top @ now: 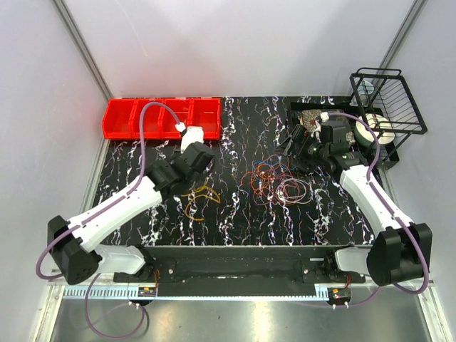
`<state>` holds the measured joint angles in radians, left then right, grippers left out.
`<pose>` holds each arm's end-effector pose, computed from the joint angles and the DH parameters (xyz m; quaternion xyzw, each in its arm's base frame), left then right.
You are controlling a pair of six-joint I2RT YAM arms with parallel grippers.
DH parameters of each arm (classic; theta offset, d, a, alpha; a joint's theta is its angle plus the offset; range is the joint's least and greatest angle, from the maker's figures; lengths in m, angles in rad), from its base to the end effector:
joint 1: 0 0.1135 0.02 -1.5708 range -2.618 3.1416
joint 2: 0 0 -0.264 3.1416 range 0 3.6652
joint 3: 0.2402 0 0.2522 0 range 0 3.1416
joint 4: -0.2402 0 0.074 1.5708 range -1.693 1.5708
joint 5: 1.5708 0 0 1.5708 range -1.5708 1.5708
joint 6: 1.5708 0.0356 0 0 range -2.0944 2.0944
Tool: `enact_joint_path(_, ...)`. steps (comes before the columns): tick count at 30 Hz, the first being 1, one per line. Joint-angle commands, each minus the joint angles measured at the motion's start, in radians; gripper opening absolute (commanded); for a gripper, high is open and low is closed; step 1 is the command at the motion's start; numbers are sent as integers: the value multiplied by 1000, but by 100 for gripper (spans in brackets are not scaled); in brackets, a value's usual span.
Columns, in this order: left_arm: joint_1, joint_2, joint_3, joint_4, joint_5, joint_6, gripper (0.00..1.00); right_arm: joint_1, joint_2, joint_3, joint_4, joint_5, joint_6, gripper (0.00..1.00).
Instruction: Untangle the cables
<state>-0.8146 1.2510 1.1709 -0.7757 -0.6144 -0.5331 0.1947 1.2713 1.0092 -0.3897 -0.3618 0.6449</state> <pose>0.1889 -0.1704 0.3265 0.0205 0.8989 0.0132 0.4374 0.2718 0.0664 0.2951 0.1190 0.8772 0.3251 0.3327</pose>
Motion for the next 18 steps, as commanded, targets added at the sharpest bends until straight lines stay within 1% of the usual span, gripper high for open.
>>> enact_joint_path(1, -1, 33, -14, 78, 76, -73, 0, 8, 10, -9, 43, -40, 16, 100)
enact_joint_path(6, -1, 83, -39, 73, 105, -117, 1, 6, 2, -11, 37, -40, 9, 100)
enact_joint_path(8, -1, 80, -65, 58, 96, -137, 15, 8, 3, -11, 34, -39, 4, 100)
enact_joint_path(9, -3, 76, -71, 49, 90, -165, 25, 6, 3, -12, 34, -39, 4, 100)
enact_joint_path(10, -3, 70, -80, 33, 81, -179, 51, 8, 5, -11, 31, -40, 2, 100)
enact_joint_path(12, -4, 47, -88, -16, 61, -212, 75, 6, 11, -12, 32, -40, 2, 99)
enact_joint_path(14, -6, 3, -108, -37, 53, -225, 95, 8, 17, -14, 32, -42, 2, 100)
enact_joint_path(15, -12, -14, -115, -40, 54, -229, 98, 8, 22, -15, 35, -43, 2, 100)
enact_joint_path(18, -18, -62, -151, -25, 61, -214, 99, 8, 36, -17, 45, -49, 2, 99)
